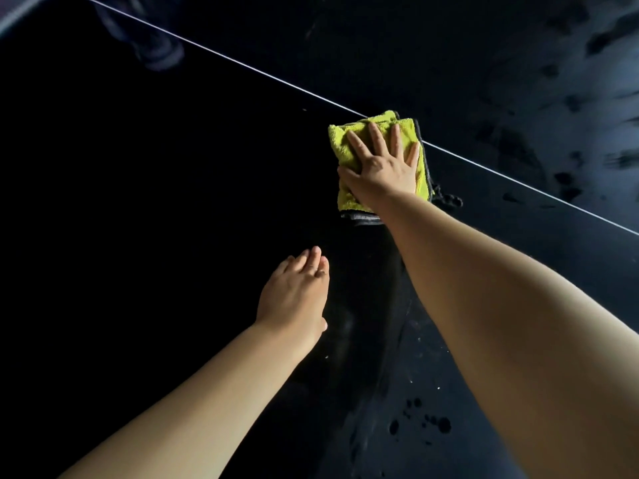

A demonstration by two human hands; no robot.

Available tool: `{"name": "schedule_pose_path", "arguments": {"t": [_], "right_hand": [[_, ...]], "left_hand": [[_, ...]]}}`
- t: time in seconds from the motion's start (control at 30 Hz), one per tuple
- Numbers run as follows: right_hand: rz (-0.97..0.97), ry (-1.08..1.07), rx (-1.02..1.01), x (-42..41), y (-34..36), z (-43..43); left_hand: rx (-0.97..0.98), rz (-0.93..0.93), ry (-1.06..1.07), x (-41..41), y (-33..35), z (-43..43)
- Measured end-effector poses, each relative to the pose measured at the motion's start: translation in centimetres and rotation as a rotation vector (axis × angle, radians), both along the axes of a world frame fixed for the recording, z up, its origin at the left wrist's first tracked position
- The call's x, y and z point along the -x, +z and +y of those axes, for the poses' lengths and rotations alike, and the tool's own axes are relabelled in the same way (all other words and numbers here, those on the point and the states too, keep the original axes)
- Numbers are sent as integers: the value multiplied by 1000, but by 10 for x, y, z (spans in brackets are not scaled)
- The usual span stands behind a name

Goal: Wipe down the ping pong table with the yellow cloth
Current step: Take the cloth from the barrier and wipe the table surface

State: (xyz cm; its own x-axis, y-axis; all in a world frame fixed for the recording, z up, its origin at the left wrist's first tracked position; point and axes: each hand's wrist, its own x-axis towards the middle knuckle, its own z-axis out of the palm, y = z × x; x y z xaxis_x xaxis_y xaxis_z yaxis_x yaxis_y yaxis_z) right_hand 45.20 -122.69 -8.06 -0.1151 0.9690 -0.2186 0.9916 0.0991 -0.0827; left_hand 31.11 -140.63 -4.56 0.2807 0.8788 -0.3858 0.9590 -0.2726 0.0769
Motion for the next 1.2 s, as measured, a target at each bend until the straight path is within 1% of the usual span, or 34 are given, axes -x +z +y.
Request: {"name": "schedule_pose_path", "arguments": {"t": [0.17,0.37,0.43,0.57,0.67,0.8,0.9,1.0,1.2], "right_hand": [[38,-27,-18,-32,1,5],[29,-118,-7,-89,6,-17],[12,-95,-5,-97,7,-31],[-21,29,7,-101,9,-74],[-29,99,20,-89,11,-119],[-44,153,36,-57,12,-183],[-56,195,43,-32,11,-233],[-52,245,58,-7,11,-282],[-18,267,64,37,13,-371]], "left_hand": [[41,15,36,-7,6,-1],[86,-47,112,-9,12,-2],[101,-60,129,-9,13,-3],[104,-92,169,-7,15,-7],[55,-135,189,-2,15,-16],[-111,-82,59,0,14,-43],[-162,-143,41,6,14,-71],[-151,-191,-1,22,18,-103],[-44,-143,-18,69,27,-189]]}}
